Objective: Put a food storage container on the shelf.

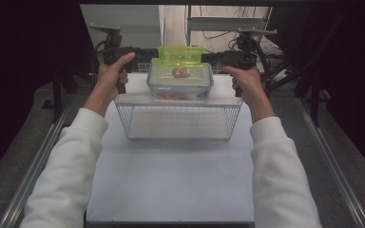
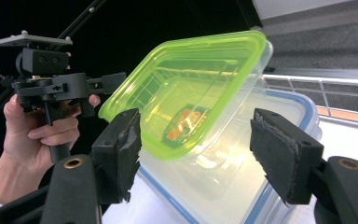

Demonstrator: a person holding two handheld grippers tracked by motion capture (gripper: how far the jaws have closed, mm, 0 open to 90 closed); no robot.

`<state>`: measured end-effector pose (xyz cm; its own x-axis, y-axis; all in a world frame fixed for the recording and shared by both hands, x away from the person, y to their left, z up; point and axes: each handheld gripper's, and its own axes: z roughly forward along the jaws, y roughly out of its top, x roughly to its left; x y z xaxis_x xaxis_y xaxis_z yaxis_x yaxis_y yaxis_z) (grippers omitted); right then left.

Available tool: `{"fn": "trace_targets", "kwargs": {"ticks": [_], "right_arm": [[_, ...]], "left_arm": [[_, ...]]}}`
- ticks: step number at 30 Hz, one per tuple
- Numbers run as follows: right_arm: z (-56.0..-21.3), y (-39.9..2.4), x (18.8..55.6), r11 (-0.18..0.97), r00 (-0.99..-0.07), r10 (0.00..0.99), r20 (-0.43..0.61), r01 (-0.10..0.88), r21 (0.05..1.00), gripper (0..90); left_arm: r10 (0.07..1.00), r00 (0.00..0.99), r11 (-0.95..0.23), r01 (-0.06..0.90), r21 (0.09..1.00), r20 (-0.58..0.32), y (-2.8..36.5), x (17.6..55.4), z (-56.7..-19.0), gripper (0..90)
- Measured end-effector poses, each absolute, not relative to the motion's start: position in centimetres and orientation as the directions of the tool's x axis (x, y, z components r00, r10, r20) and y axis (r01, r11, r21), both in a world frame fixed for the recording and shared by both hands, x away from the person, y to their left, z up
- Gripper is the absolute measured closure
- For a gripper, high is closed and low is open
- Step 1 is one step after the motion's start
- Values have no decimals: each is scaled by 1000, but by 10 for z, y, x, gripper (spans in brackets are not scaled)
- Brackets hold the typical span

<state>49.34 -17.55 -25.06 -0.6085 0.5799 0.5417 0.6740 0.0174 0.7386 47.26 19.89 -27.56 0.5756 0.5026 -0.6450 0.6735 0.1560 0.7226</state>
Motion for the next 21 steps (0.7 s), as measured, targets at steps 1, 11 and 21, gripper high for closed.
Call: {"fn": "trace_targets", "kwargs": {"ticks": [1,11,21], "right_arm": [[-250,-176,491,23,-618,579,532,665,747,318],[-250,-196,445,124,-684,577,446,613,780,262],[-283,-219,377,206,-743,555,375,560,803,260]], "left_arm": [[507,581,152,667,730,-637,199,469,-275,290],[569,655,39,582,812,-497,212,403,-279,224],[587,682,-38,562,826,-437,218,331,-326,218]]}}
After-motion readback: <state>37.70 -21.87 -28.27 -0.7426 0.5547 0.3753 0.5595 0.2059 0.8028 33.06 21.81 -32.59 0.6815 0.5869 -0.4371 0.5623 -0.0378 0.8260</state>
